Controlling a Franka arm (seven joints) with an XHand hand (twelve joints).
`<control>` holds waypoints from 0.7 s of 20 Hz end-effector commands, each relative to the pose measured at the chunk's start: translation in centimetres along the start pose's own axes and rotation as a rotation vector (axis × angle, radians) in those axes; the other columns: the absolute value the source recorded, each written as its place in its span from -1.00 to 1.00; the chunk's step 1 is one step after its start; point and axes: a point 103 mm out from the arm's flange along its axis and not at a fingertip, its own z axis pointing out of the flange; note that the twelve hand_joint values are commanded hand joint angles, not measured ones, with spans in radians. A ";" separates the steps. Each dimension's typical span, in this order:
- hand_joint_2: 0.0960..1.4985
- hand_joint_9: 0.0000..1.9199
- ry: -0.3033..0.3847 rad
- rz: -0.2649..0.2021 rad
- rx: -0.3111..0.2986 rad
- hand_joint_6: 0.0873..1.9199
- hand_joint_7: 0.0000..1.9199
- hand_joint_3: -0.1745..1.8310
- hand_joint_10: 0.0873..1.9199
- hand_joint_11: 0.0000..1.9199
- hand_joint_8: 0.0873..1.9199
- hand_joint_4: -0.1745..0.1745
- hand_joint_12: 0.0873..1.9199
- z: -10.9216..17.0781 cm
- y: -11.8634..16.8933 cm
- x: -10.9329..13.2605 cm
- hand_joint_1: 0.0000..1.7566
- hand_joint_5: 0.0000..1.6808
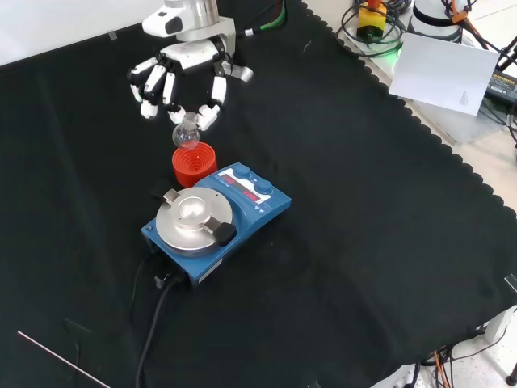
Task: Place the round-bottom flask on the heater.
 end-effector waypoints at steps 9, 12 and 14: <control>-0.24 -0.26 0.028 -0.099 0.067 -0.03 -0.41 0.00 -0.53 -0.87 -0.48 1.00 0.39 3.1 3.3 5.5 0.25 0.36; -0.24 -0.26 0.055 -0.106 0.073 -0.03 -0.41 0.00 -0.53 -0.87 -0.48 1.00 0.39 3.4 3.7 5.9 0.25 0.36; -0.24 -0.26 0.078 -0.098 0.075 -0.03 -0.41 0.00 -0.53 -0.87 -0.48 1.00 0.39 3.8 4.1 6.5 0.25 0.36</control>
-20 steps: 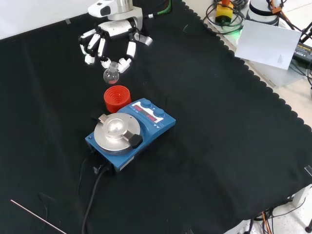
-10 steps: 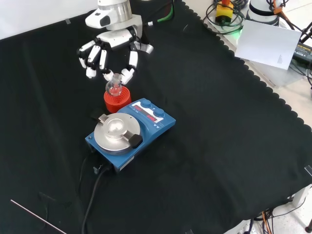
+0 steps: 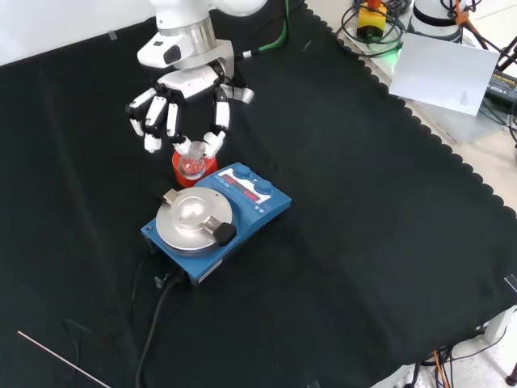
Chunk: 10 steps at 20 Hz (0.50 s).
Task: Place the round-bottom flask on the heater.
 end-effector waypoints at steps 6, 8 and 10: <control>-0.24 -0.26 0.051 -0.021 0.028 -0.03 -0.41 0.01 -0.53 -0.86 -0.48 1.00 0.39 2.2 1.8 2.9 0.25 0.36; -0.24 -0.26 0.052 -0.024 0.033 -0.03 -0.41 0.01 -0.52 -0.86 -0.48 1.00 0.39 2.4 1.9 2.8 0.25 0.36; -0.24 -0.26 0.063 -0.021 0.031 -0.03 -0.41 0.01 -0.52 -0.86 -0.48 1.00 0.39 2.3 1.8 2.3 0.25 0.36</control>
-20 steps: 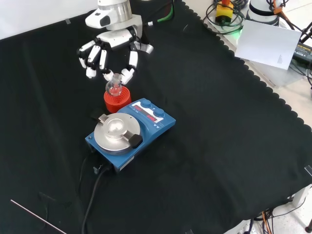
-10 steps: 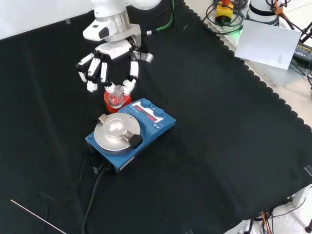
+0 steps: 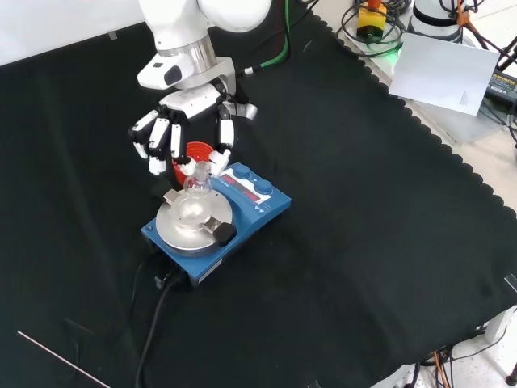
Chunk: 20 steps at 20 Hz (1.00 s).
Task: Place the round-bottom flask on the heater.
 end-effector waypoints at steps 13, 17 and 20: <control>-0.24 -0.26 0.014 -0.005 0.039 -0.02 -0.41 0.01 -0.52 -0.86 -0.48 1.00 0.39 2.2 1.2 -0.4 0.25 0.36; -0.25 -0.26 0.007 -0.006 0.049 -0.02 -0.41 0.01 -0.52 -0.86 -0.48 1.00 0.39 2.7 1.3 -0.4 0.25 0.36; -0.25 -0.26 0.022 -0.004 0.047 -0.02 -0.41 0.01 -0.52 -0.86 -0.48 1.00 0.39 2.5 1.1 -1.1 0.25 0.36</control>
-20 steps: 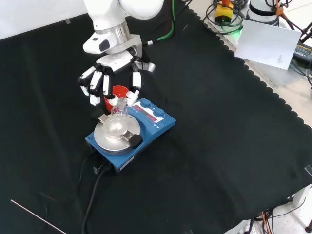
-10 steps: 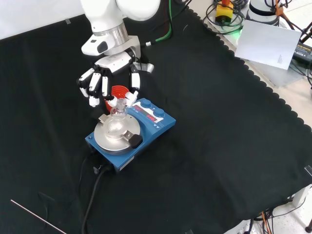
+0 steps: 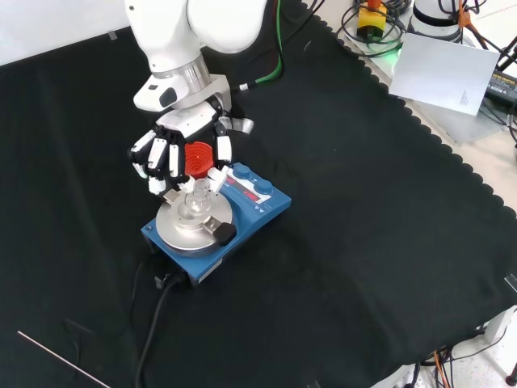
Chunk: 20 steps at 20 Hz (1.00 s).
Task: Place the round-bottom flask on the heater.
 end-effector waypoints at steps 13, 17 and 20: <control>-0.25 -0.26 0.007 0.021 0.009 -0.02 -0.41 0.02 -0.52 -0.86 -0.48 1.00 0.39 0.7 0.6 -1.2 0.25 0.36; -0.25 -0.26 0.008 0.026 0.010 -0.02 -0.41 0.02 -0.52 -0.86 -0.48 1.00 0.39 0.9 0.8 -1.6 0.25 0.36; -0.25 -0.26 0.014 0.032 0.011 -0.02 -0.41 0.02 -0.52 -0.86 -0.48 1.00 0.39 0.5 0.5 -2.3 0.25 0.36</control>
